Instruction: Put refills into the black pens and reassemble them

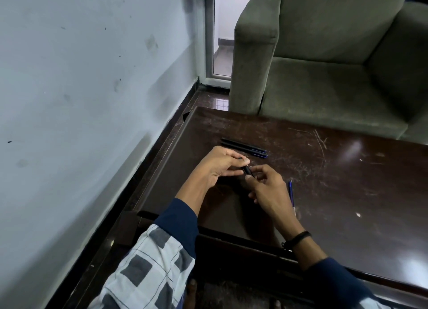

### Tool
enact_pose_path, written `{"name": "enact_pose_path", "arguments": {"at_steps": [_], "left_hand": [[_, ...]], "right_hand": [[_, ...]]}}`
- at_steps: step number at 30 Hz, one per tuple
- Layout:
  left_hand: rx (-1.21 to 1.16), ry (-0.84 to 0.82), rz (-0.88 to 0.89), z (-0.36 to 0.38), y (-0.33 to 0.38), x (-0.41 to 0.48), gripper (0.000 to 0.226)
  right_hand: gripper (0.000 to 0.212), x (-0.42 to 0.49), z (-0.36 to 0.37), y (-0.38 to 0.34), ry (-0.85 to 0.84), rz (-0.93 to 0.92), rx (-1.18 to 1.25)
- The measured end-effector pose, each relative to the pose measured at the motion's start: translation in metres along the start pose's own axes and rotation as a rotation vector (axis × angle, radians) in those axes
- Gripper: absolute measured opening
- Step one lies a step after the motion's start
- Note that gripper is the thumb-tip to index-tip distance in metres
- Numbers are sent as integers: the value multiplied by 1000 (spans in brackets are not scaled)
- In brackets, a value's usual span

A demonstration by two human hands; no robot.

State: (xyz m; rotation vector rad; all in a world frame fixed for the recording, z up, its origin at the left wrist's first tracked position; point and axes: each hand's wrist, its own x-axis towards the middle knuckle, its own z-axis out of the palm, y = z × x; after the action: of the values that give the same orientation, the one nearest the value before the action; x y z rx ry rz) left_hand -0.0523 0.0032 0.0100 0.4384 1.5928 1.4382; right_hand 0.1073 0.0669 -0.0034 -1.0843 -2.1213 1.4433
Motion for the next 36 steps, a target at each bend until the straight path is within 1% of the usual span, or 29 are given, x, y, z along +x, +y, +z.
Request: {"name": "enact_pose_path", "arguments": {"at_steps": [3, 6, 9, 16, 19, 22, 26, 29, 31, 34, 36], "left_hand": [[-12, -2, 1, 2, -1, 1, 12], [-16, -2, 5, 3, -1, 0, 10], [-32, -7, 22, 6, -1, 0, 6], [-56, -10, 20, 7, -2, 1, 9], [-61, -15, 12, 8, -2, 1, 8], [-69, -14, 21, 7, -3, 1, 11], [-67, -12, 37, 6, -1, 0, 13], [-28, 32, 47, 4, 1, 0, 6], [17, 92, 54, 1, 1, 1, 9], [80, 223, 91, -8, 1, 5, 5], [184, 334, 133, -13, -1, 8, 7]], "right_hand": [[11, -1, 1, 0, 23, -58, -136], [22, -5, 1, -3, 43, -120, -258], [28, -9, -1, -8, 65, -180, -348], [24, -9, -2, -9, 76, -244, -573], [23, -8, -2, -6, 89, -244, -612], [29, -8, -3, -5, 105, -245, -623], [35, -8, -2, -7, 110, -225, -568], [38, -7, -1, -9, 42, -169, -562], [36, -6, 0, -8, -5, -142, -578], [29, -4, -1, -6, -54, -81, -591], [27, -1, -3, -4, -69, -31, -563]]}}
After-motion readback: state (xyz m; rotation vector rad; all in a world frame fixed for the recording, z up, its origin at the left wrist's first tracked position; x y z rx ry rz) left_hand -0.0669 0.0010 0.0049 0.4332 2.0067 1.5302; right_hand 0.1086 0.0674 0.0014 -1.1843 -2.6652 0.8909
